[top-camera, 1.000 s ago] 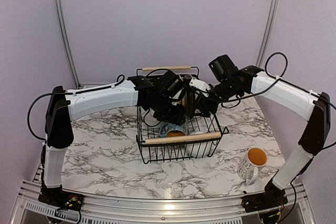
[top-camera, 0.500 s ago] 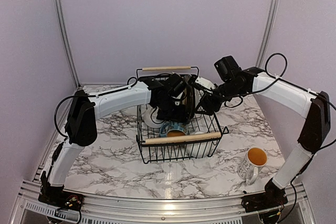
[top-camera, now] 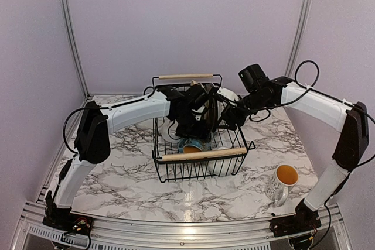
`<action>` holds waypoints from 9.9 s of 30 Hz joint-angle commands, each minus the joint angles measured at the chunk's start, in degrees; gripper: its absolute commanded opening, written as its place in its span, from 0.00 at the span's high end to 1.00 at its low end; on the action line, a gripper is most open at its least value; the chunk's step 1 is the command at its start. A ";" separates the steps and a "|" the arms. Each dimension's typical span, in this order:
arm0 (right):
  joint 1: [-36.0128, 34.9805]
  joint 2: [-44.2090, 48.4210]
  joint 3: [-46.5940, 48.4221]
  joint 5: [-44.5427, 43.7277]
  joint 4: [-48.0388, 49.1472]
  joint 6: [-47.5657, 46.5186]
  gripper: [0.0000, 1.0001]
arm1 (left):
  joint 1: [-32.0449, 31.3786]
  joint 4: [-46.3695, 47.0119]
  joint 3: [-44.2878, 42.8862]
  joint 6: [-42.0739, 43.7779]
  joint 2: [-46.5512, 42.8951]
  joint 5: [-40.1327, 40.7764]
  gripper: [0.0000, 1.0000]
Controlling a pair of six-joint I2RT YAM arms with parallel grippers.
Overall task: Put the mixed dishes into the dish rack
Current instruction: Grab the cup from the dish rack, then pass from the left arm to the right, then turn the cup upside down over the dish rack, then grab the cup at the corner of the board, then pass from the right arm to the left
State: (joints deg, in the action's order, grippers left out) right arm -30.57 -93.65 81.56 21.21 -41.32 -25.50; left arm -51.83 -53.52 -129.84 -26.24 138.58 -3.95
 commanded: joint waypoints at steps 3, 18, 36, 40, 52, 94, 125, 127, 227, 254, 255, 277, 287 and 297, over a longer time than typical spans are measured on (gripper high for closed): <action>0.24 0.93 0.91 0.43 0.85 0.48 0.32 | -0.98 -0.65 6.15 4.02 -8.78 0.91 0.50; 0.90 -4.80 9.58 10.88 -6.84 4.36 0.30 | -1.06 38.75 43.24 19.51 -34.25 3.24 0.68; 0.93 -16.44 21.57 30.00 -14.15 12.05 0.12 | -4.78 65.09 62.64 33.35 -44.45 9.99 0.71; 0.84 -18.06 21.40 30.63 -14.33 12.39 0.02 | -5.63 67.54 63.84 34.58 -45.52 11.13 0.72; -1.23 -18.58 20.30 35.04 -14.66 12.92 0.02 | -7.36 71.01 65.23 36.75 -46.76 12.91 0.74; -10.22 -18.41 28.24 -4.70 -13.79 3.21 0.86 | -7.98 58.33 81.35 24.64 -75.05 24.82 0.01; -13.28 -21.74 28.93 -18.93 -11.94 4.46 0.25 | -8.01 55.45 85.92 19.31 -84.38 26.53 0.01; -13.27 -20.82 28.62 -18.62 -11.90 4.65 0.17 | -8.02 54.91 85.45 18.94 -84.13 26.70 0.01; 25.46 38.32 7.80 -10.30 -20.67 -16.81 1.00 | -5.56 75.12 56.85 -17.29 -51.77 6.33 0.11; 25.40 39.69 -5.38 26.12 15.28 2.21 1.00 | -7.79 94.46 48.10 -39.57 -30.45 -18.42 0.30; 25.41 39.61 -5.75 26.44 15.71 2.31 1.00 | -7.88 94.63 47.77 -39.38 -30.28 -18.81 0.30; 24.28 36.81 -9.49 39.57 15.30 -1.77 1.00 | -8.29 96.47 43.74 -39.68 -26.89 -31.39 0.60; 23.23 36.28 -12.84 37.37 14.95 -4.77 0.93 | -7.83 99.22 44.94 -38.14 -27.85 -33.43 1.00; 23.36 36.84 -12.82 34.60 6.13 -9.19 0.33 | -3.74 81.31 47.75 -23.74 -36.58 -29.39 1.00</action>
State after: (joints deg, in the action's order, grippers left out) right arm -6.63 -57.54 68.42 56.86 -30.44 -32.14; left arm -57.98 35.57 -80.95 -61.58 110.26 -36.01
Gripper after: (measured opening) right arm 0.650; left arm 0.221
